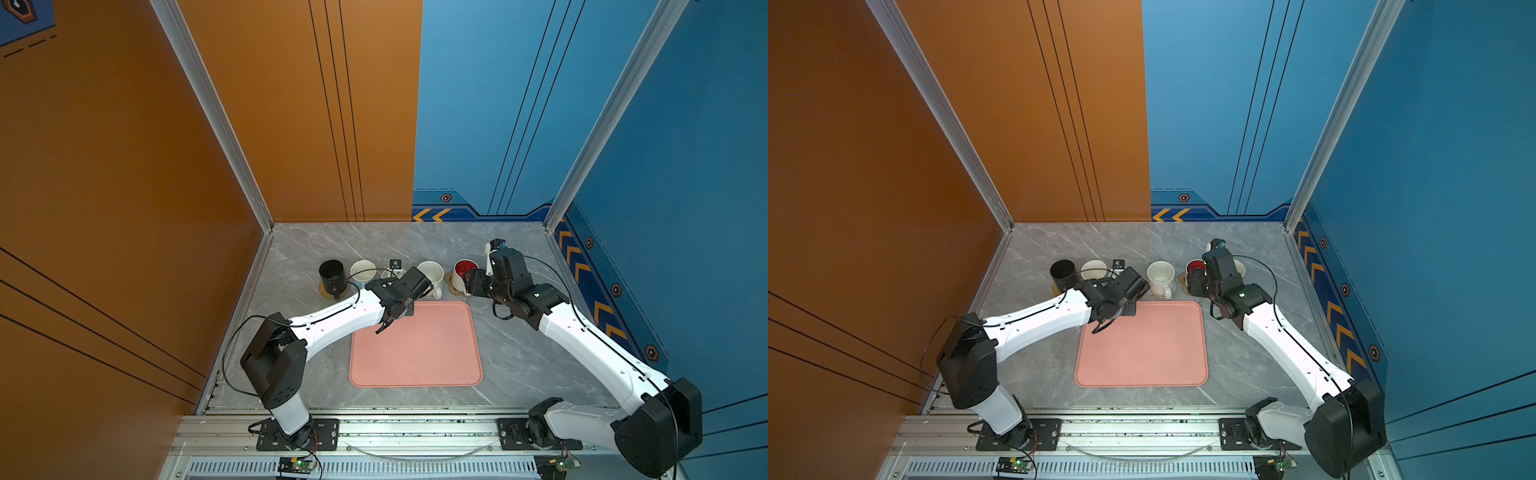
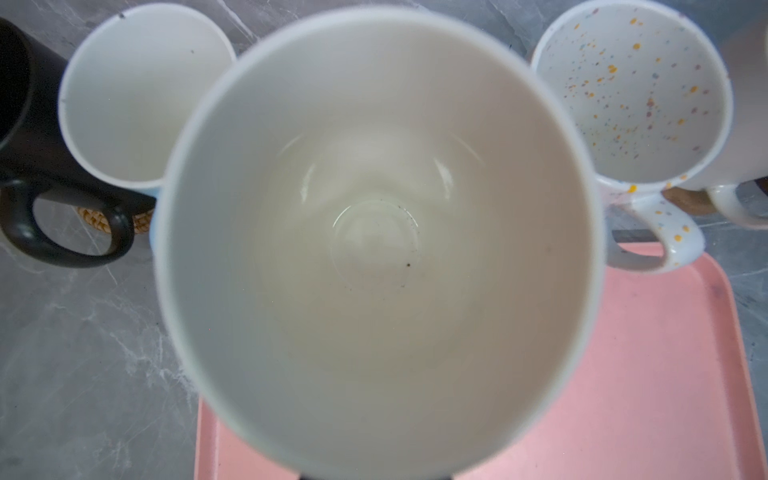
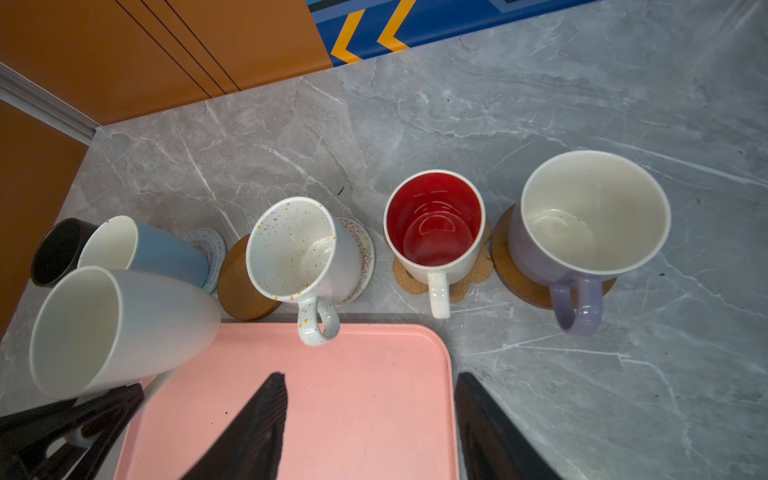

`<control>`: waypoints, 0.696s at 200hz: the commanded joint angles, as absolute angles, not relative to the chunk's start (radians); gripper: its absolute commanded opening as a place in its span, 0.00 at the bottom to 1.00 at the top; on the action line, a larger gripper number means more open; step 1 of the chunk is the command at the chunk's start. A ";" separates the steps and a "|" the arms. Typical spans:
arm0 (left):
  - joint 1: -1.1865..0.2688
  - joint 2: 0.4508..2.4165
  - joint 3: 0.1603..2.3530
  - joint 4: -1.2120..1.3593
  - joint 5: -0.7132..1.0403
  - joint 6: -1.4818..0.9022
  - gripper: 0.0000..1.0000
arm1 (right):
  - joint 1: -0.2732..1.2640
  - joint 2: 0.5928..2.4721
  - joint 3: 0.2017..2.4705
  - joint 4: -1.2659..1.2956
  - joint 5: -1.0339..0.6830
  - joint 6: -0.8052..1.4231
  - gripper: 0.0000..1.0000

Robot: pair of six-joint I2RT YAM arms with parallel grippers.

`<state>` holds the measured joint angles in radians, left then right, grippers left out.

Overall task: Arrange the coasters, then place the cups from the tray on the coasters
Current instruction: 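Carry the plain white mug with the left gripper to the wooden coaster, then lower the plain white mug onto the wooden coaster and open the left gripper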

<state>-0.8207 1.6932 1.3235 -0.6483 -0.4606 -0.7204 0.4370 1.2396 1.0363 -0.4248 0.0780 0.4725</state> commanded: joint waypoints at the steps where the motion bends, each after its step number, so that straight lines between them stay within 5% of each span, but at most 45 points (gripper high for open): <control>1: -0.800 1.726 1.381 -0.629 -0.511 -0.662 0.00 | 0.430 1.225 1.025 -0.398 0.066 0.483 0.63; 139: -0.706 1.854 1.427 -0.491 -0.397 -0.600 0.00 | 0.424 1.231 1.025 -0.405 0.067 0.482 0.63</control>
